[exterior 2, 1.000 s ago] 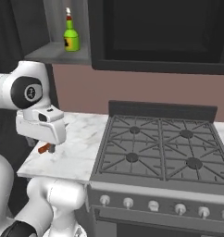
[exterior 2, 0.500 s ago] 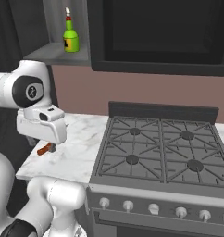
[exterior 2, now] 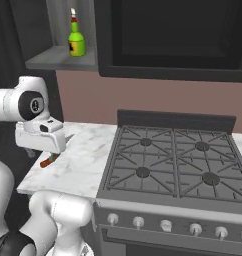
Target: Move the cutting board and knife to the sink. Then move spray from the cabinet to the counter.
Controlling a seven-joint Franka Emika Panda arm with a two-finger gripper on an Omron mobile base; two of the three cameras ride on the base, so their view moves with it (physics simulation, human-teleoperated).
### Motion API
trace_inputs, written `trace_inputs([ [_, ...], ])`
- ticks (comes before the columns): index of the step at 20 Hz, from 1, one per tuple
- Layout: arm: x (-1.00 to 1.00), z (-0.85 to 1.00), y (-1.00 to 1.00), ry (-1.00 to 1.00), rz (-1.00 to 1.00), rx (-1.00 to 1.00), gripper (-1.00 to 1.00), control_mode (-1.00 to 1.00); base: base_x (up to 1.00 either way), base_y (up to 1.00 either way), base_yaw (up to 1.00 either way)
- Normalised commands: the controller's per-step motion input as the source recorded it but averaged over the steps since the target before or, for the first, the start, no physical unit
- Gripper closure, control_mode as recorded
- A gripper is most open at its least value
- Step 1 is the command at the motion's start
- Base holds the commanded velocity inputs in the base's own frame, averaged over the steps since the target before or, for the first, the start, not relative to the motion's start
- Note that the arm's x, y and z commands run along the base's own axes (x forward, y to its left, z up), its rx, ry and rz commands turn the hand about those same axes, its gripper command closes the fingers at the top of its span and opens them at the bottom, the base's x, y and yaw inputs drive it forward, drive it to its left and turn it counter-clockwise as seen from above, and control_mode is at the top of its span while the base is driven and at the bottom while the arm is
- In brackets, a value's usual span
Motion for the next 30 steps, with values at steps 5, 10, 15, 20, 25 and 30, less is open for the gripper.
trace_inputs([
  [5, 0.75, -0.5, 0.62, 0.01, 0.12, 0.01, -1.0, -1.0, 0.0, 0.0, 0.0],
  [10, 0.64, -0.12, 0.07, 0.04, 0.09, 0.02, -1.0, -1.0, 0.0, 0.0, 0.0],
  [15, 0.43, -0.05, 0.0, 0.0, 0.02, 0.04, -1.0, -1.0, 0.0, 0.0, 0.0],
  [20, 0.28, -0.15, 0.02, 0.0, 0.0, 0.01, -1.0, -1.0, 0.0, 0.0, 0.0],
  [25, 0.28, -0.28, 0.04, 0.0, 0.0, 0.01, -1.0, -1.0, 0.0, 0.0, 0.0],
  [30, 0.22, -0.3, 0.14, 0.0, 0.0, 0.0, -1.0, -1.0, 0.0, 0.0, 0.0],
])
